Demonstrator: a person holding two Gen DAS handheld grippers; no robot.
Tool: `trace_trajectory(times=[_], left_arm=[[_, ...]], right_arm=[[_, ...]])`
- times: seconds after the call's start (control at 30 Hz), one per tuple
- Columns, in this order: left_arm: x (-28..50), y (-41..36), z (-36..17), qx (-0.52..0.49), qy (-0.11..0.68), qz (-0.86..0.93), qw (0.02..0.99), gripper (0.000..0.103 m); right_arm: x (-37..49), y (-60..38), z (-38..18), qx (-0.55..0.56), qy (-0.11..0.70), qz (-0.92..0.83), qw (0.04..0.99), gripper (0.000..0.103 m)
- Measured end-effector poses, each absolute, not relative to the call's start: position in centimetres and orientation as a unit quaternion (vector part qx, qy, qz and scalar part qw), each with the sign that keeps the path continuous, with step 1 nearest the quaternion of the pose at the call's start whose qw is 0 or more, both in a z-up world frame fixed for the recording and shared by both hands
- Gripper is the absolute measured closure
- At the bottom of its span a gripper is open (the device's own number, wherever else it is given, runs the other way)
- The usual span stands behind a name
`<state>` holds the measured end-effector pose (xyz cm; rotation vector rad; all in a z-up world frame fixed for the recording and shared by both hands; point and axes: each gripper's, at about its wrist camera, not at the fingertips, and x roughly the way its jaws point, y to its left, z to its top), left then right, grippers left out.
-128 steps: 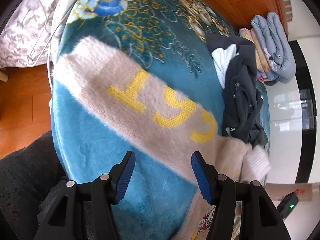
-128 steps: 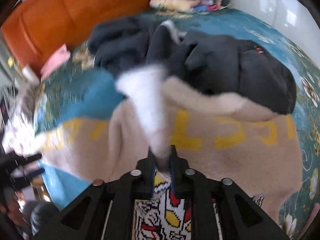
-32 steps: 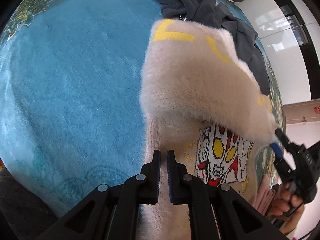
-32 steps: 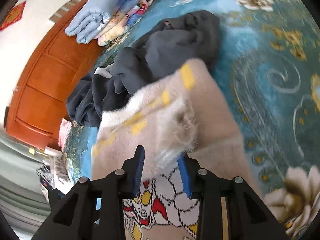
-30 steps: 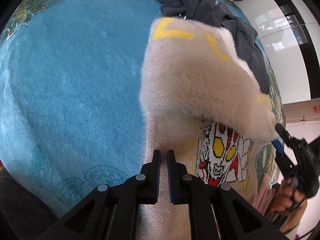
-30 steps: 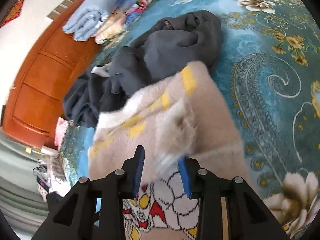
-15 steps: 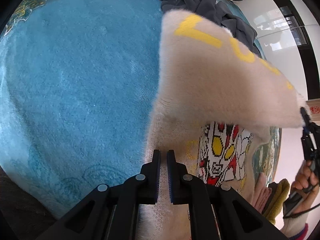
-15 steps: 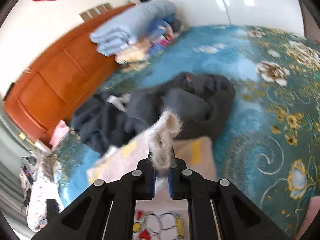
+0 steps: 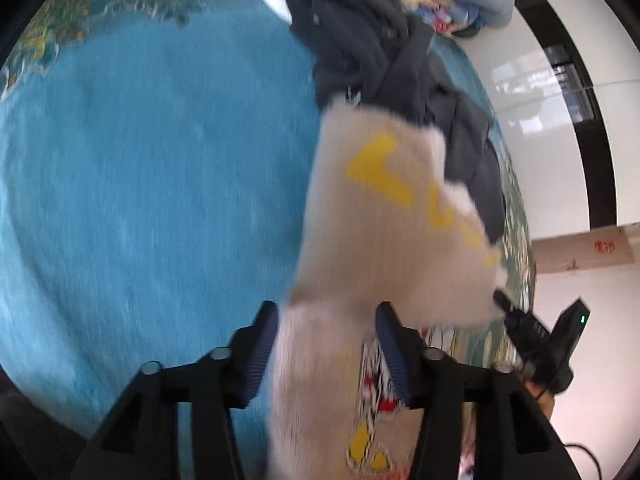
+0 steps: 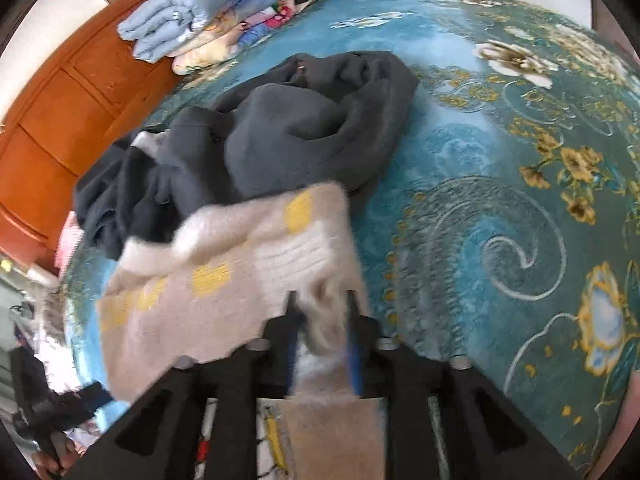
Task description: Fold clothes
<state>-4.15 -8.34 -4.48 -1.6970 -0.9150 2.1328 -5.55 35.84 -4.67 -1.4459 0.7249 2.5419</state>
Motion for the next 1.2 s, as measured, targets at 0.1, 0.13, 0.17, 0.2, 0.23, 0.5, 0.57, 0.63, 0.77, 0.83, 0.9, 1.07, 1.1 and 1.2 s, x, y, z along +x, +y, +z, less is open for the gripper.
trace_trajectory(times=[0.1, 0.13, 0.17, 0.2, 0.23, 0.5, 0.57, 0.63, 0.77, 0.83, 0.9, 1.07, 1.1, 1.2], left_arm=[[-6.6, -8.8, -5.3, -0.587, -0.329, 0.728, 0.13, 0.046], [-7.3, -8.6, -5.5, -0.587, -0.332, 0.727, 0.13, 0.046], [-8.0, -9.1, -5.7, -0.587, -0.334, 0.726, 0.13, 0.046], [-8.6, -9.2, -6.2, -0.588, -0.341, 0.722, 0.131, 0.046], [-9.2, -9.2, -6.8, -0.588, -0.347, 0.718, 0.132, 0.046], [-11.7, -8.4, -9.6, -0.591, -0.397, 0.688, 0.141, 0.046], [-11.7, -8.4, -9.8, -0.588, -0.407, 0.684, 0.145, 0.05], [-11.4, -8.2, -9.4, -0.581, -0.403, 0.691, 0.148, 0.057], [-10.5, -8.1, -8.4, -0.563, -0.389, 0.713, 0.151, 0.073], [-9.7, -8.3, -7.6, -0.548, -0.394, 0.723, 0.152, 0.076], [-8.7, -8.4, -6.4, -0.527, -0.399, 0.733, 0.16, 0.079], [-7.5, -9.5, -2.3, -0.473, -0.394, 0.764, 0.191, 0.082], [-7.6, -10.1, -1.5, -0.46, -0.399, 0.769, 0.195, 0.082], [-8.2, -11.7, 0.3, -0.424, -0.414, 0.782, 0.195, 0.082]], right_arm=[[-5.8, 37.0, -5.3, -0.476, 0.272, 0.834, 0.061, 0.059], [-5.9, 37.5, -5.6, -0.475, 0.29, 0.829, 0.054, 0.056], [-6.1, 37.8, -5.9, -0.476, 0.302, 0.824, 0.047, 0.052], [-6.3, 38.2, -6.2, -0.478, 0.314, 0.819, 0.041, 0.051], [-6.5, 38.6, -6.6, -0.479, 0.327, 0.814, 0.034, 0.05], [-7.3, 38.7, -7.9, -0.492, 0.373, 0.786, 0.023, 0.055], [-7.3, 38.4, -7.8, -0.49, 0.376, 0.786, 0.029, 0.061], [-7.1, 37.9, -7.5, -0.488, 0.375, 0.787, 0.032, 0.067], [-5.7, 37.3, -5.8, -0.46, 0.383, 0.801, 0.03, 0.075], [-4.9, 36.9, -4.6, -0.443, 0.385, 0.809, 0.024, 0.077], [-4.2, 36.2, -3.0, -0.428, 0.379, 0.82, 0.012, 0.078], [-4.3, 34.4, 1.6, -0.386, 0.348, 0.853, -0.04, 0.079], [-4.5, 34.2, 2.5, -0.375, 0.345, 0.859, -0.05, 0.079], [-5.6, 33.7, 4.3, -0.348, 0.344, 0.869, -0.071, 0.079]])
